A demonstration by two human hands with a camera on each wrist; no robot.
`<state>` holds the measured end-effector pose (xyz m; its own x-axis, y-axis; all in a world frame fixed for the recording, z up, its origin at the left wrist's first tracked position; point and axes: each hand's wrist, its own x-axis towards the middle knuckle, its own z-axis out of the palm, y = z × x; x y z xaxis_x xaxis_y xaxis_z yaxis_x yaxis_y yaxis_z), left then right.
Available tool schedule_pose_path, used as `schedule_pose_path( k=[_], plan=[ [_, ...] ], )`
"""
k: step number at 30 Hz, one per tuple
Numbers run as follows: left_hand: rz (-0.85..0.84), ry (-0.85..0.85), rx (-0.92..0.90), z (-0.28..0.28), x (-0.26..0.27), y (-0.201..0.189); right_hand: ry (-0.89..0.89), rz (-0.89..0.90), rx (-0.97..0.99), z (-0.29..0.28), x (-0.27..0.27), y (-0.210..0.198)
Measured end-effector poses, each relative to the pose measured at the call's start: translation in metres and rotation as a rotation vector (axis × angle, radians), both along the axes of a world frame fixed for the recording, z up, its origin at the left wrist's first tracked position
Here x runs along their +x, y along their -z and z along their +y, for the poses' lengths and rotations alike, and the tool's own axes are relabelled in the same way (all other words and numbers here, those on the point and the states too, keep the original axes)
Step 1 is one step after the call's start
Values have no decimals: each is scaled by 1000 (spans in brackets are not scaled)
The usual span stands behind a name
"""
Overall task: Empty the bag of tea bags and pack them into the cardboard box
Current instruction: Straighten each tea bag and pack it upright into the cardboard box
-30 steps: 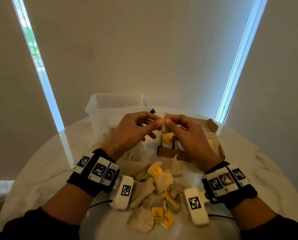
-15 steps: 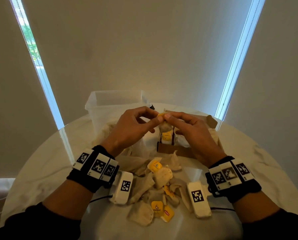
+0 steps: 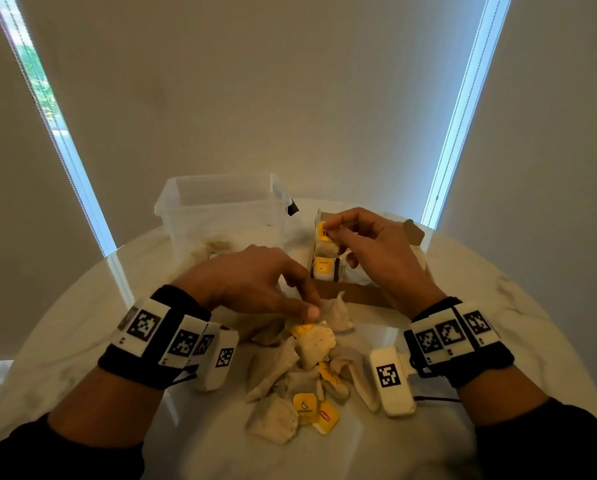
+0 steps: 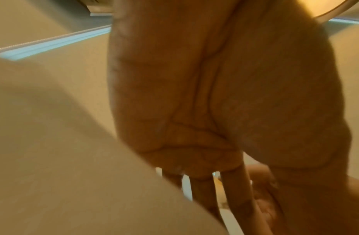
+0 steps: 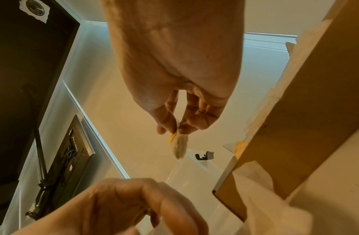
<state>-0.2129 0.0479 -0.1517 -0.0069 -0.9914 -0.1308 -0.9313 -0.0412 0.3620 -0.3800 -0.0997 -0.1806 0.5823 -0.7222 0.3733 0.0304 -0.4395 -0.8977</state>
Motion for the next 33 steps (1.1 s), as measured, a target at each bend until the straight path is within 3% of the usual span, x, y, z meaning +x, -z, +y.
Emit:
schedule_pose_path(
  k=[3, 5, 10, 14, 17, 22, 29, 33],
  plan=[
    [-139, 15, 59, 4, 2, -4, 4, 29, 29, 1, 1, 0],
    [-147, 9, 53, 4, 1, -4, 1, 33, 40, 1, 1, 0],
    [182, -27, -158, 6, 3, -10, -41, 37, 5, 1, -5, -7],
    [493, -238, -501, 3, 4, -10, -38, -49, 36, 1, -9, -9],
    [606, -334, -615, -4, 3, -3, 8, -16, 27, 4, -7, -9],
    [555, -365, -628, -12, 1, 8, -72, 118, -1, 8, -3, -2],
    [402, -343, -585, -16, 1, 12, -18, 42, -40, 1, -2, 2],
    [384, -296, -592, -15, 4, 12, -65, 85, -70, 4, -3, -1]
  ],
)
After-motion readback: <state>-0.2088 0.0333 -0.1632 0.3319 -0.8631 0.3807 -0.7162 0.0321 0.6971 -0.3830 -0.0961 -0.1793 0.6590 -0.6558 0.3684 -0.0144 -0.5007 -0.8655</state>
